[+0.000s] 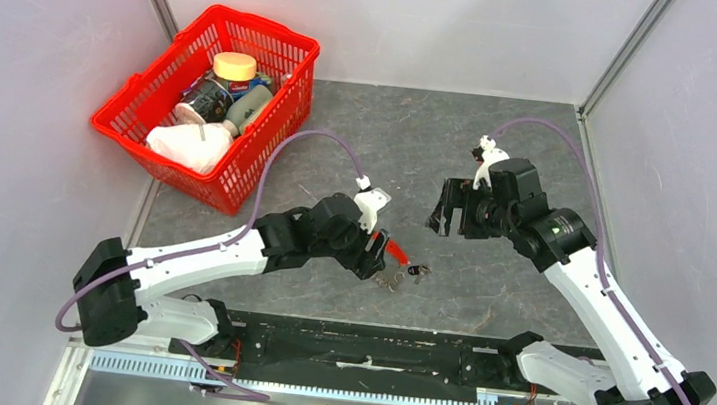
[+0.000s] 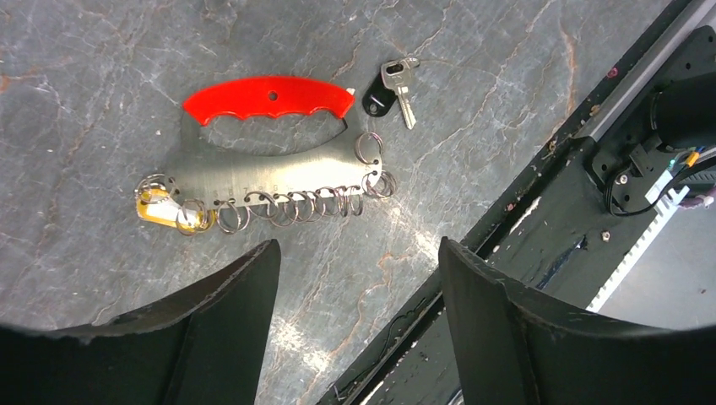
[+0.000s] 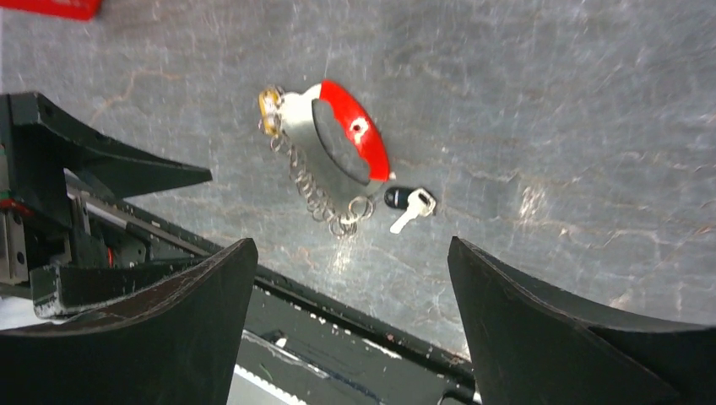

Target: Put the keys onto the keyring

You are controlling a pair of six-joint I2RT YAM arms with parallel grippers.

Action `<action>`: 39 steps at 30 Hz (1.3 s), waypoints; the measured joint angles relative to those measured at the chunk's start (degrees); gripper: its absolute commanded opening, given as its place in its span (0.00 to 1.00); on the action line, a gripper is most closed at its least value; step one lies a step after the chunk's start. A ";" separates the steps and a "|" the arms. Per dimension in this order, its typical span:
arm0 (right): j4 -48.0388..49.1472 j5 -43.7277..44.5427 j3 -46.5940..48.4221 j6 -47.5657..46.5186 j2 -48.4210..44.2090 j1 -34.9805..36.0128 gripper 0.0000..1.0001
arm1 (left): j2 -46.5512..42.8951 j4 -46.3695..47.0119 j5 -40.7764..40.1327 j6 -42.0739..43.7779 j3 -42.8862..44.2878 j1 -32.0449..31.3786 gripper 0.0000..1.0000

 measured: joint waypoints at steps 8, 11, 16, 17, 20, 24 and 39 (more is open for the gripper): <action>1.44 -4.52 -8.72 2.60 -0.26 2.19 0.86 | 2.38 2.16 1.42 -1.07 -1.33 0.00 0.60; 2.49 -5.42 -12.52 4.24 -0.31 3.43 0.84 | 3.37 3.32 1.75 -1.49 -1.79 0.00 0.53; 5.07 -6.21 -16.65 6.91 0.07 5.53 0.84 | 4.52 4.59 1.92 -2.27 -3.85 -0.04 0.52; 5.53 -6.23 -17.20 7.32 0.26 5.92 0.84 | 4.79 4.74 1.95 -2.40 -4.11 -0.04 0.51; 6.75 -6.29 -18.08 8.41 0.59 6.75 0.84 | 6.05 5.81 2.12 -2.89 -4.94 -0.04 0.51; 7.91 -6.23 -18.43 9.22 0.50 7.04 0.84 | 7.82 6.73 2.45 -3.15 -5.27 -0.04 0.52; 8.33 -6.16 -20.68 10.47 -2.93 7.23 0.84 | 16.79 9.53 3.65 -3.23 -4.90 -0.04 0.41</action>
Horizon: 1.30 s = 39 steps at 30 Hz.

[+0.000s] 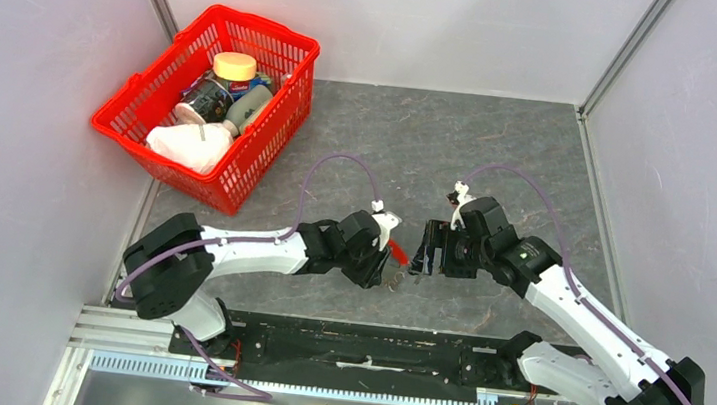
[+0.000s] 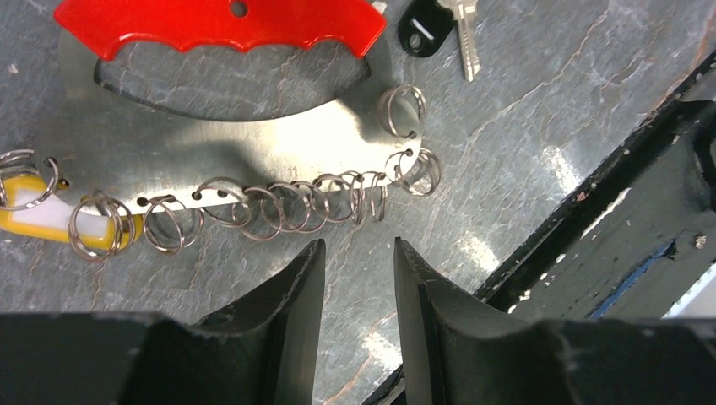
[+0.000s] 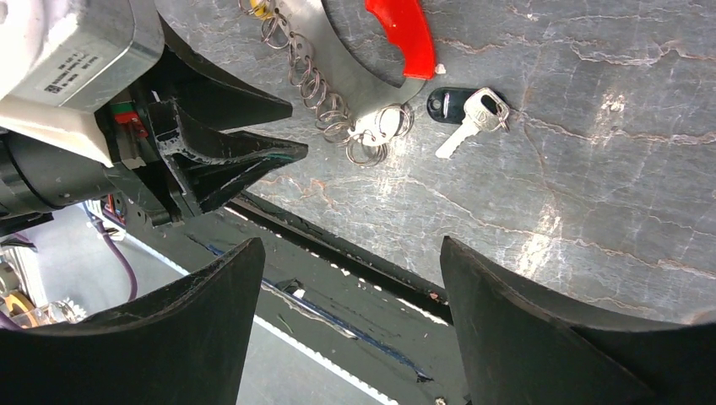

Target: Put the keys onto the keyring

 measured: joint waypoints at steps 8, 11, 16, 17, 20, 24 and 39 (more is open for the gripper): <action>0.00 0.00 -0.37 0.15 -0.26 0.00 0.83 | 0.61 1.18 1.18 0.00 1.14 0.00 0.36; -0.02 0.00 -0.59 0.26 -0.28 0.00 0.83 | 1.22 1.53 1.25 0.00 1.18 0.00 0.34; -0.04 0.00 -0.70 0.28 -0.76 0.00 0.83 | 2.23 1.62 1.22 0.00 1.20 0.00 0.32; -0.04 0.02 -0.72 0.28 -0.92 0.00 0.83 | 2.32 1.62 1.22 0.00 1.20 0.00 0.32; -0.02 0.00 -0.85 0.28 -1.22 0.00 0.83 | 2.54 1.62 1.18 0.00 1.29 0.00 0.31; -0.04 0.02 -0.96 0.28 -1.25 0.00 0.83 | 3.02 1.66 1.11 0.00 1.79 0.00 0.29; 0.70 -0.02 -1.84 0.96 -1.27 0.00 0.83 | 3.85 1.66 0.09 0.02 2.29 0.02 0.26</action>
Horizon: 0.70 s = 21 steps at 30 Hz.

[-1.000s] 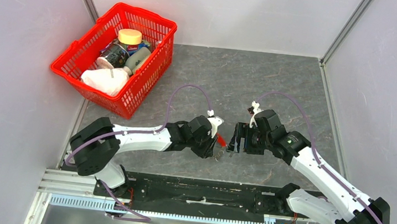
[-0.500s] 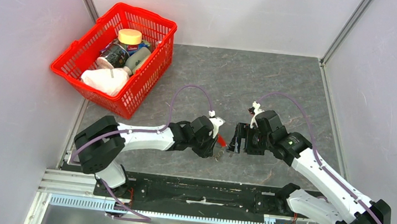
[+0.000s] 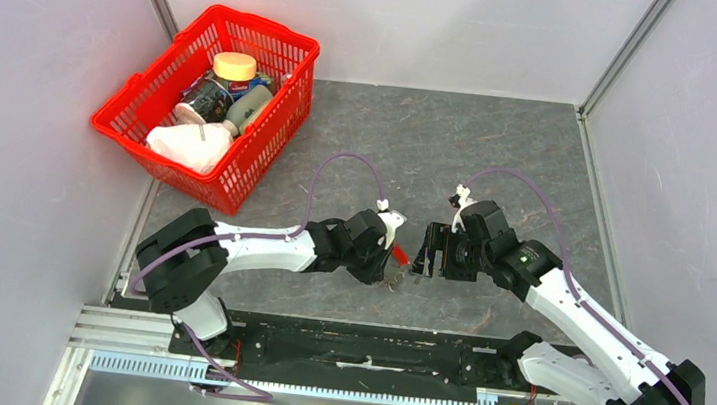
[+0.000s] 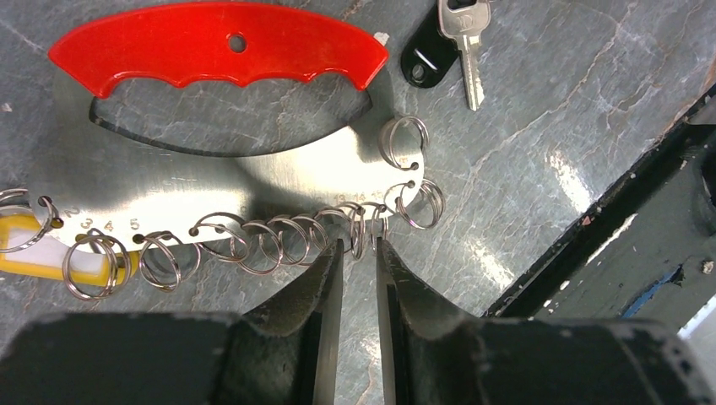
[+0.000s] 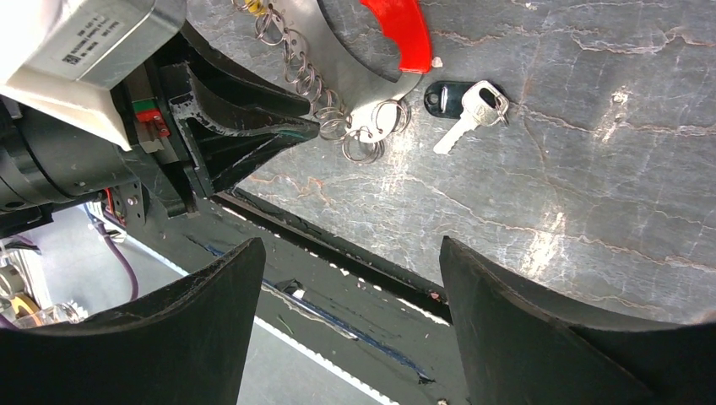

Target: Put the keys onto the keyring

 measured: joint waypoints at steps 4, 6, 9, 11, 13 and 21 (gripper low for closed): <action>0.44 0.00 0.00 0.17 0.00 0.00 0.83 | 0.37 0.00 -0.70 0.02 0.20 0.00 0.26; 0.52 -0.02 0.00 0.20 0.00 0.00 0.83 | 0.44 -0.02 -0.83 0.02 0.20 0.00 0.25; 0.52 -0.02 0.00 0.22 0.02 0.00 0.83 | 0.46 -0.02 -0.85 0.02 0.22 0.00 0.24; 0.52 -0.02 0.00 0.22 0.02 0.00 0.83 | 0.48 -0.02 -0.85 0.02 0.26 0.00 0.23; 0.52 -0.04 0.00 0.24 0.07 0.00 0.83 | 0.59 0.00 -0.83 0.02 0.33 0.00 0.22; 0.57 -0.24 0.00 0.35 0.44 0.00 0.83 | 1.75 0.50 -0.72 0.02 0.33 0.00 0.19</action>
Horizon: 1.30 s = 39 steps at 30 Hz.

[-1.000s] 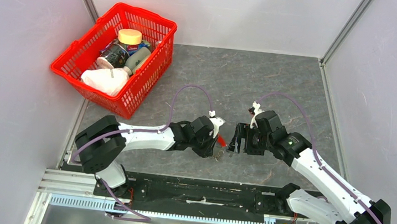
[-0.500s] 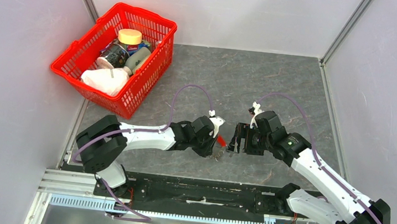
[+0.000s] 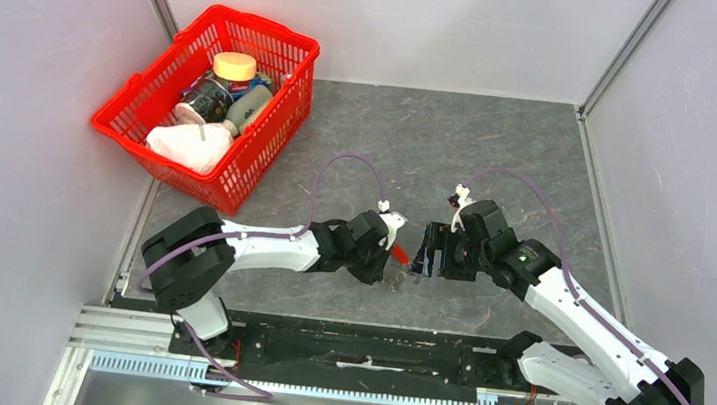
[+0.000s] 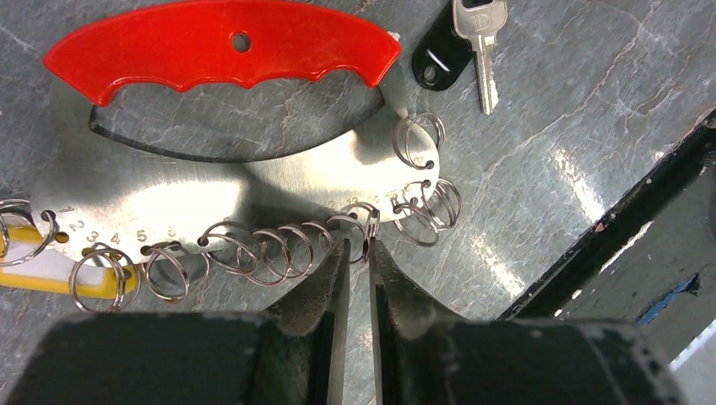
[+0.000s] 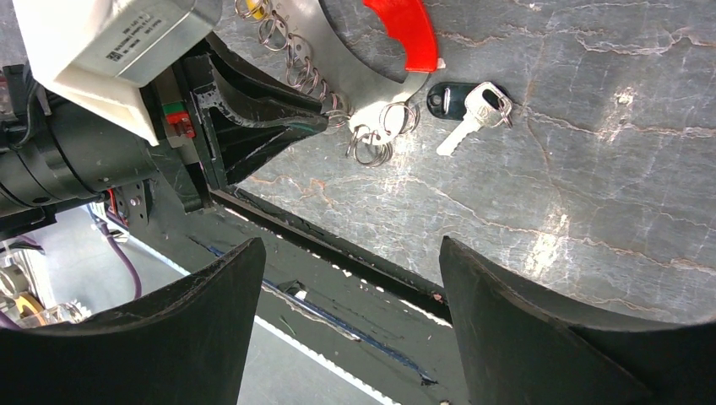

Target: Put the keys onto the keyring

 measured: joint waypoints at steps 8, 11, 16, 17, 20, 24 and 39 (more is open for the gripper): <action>0.39 -0.04 -0.04 0.04 0.00 0.00 0.83 | 0.44 0.33 0.42 0.00 0.00 0.00 0.05; 0.48 -0.09 -0.33 0.07 0.00 0.00 0.83 | 0.44 0.46 0.61 0.02 0.00 0.00 0.02; 0.57 -0.20 -0.74 0.24 0.00 0.00 0.83 | 0.44 1.03 1.64 0.02 -0.02 0.00 0.02; 0.57 -0.20 -0.76 0.26 0.00 0.00 0.83 | 0.44 1.22 1.88 0.02 -0.02 0.00 0.02; 0.57 -0.22 -0.76 0.26 -0.13 0.00 0.83 | -0.04 1.53 2.99 0.04 -0.04 0.00 0.02; 0.26 -0.24 -0.74 -0.11 -0.33 0.00 0.83 | -4.26 1.09 4.79 0.44 -0.44 0.00 0.02; -4.76 -3.32 5.57 -6.43 -5.66 0.00 0.83 | -17.11 -6.84 9.22 3.28 1.11 0.00 0.02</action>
